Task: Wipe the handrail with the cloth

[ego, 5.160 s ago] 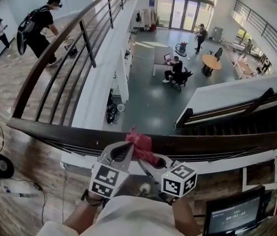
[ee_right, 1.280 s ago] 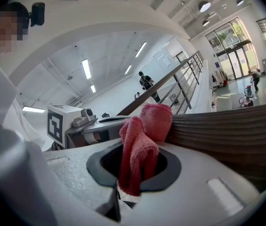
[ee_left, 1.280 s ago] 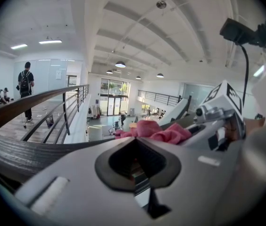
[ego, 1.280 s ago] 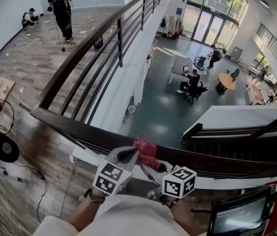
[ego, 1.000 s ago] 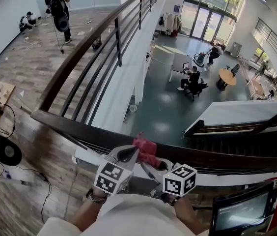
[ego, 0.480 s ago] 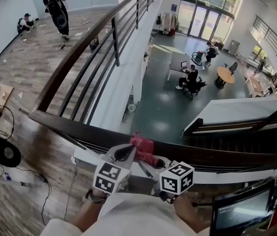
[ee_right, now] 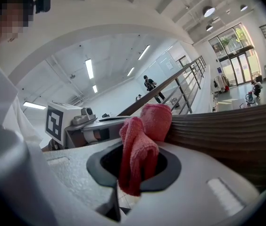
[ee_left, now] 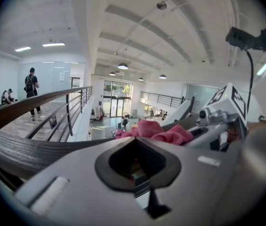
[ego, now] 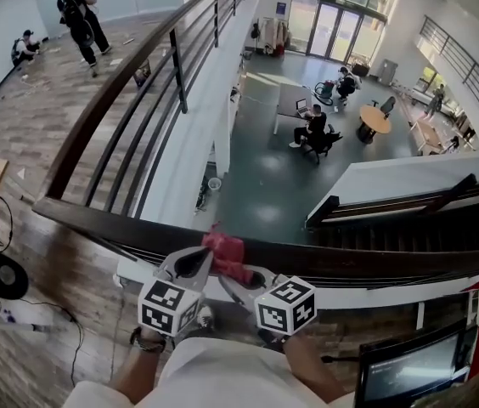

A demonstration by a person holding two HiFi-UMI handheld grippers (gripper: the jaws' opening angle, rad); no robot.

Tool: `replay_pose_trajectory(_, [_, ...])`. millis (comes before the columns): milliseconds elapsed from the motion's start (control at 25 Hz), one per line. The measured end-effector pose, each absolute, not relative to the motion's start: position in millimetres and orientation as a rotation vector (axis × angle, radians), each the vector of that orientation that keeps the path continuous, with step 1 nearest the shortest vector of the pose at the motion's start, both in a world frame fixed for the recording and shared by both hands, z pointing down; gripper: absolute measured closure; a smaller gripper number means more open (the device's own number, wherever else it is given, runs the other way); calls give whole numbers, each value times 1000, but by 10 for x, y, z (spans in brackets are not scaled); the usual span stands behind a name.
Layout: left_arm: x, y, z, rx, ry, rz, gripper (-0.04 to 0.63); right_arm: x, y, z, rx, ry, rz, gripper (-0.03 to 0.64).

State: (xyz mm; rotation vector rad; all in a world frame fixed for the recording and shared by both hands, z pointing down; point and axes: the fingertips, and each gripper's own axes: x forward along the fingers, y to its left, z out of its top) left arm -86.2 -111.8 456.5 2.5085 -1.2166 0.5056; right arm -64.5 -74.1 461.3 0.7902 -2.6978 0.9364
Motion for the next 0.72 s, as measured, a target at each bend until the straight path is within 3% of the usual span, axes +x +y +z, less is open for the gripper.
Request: replay_pose_trajectory(720, [-787,-1088,4617,2486,-1270,567,592,-559,-682,4690,706,-2723,955,555])
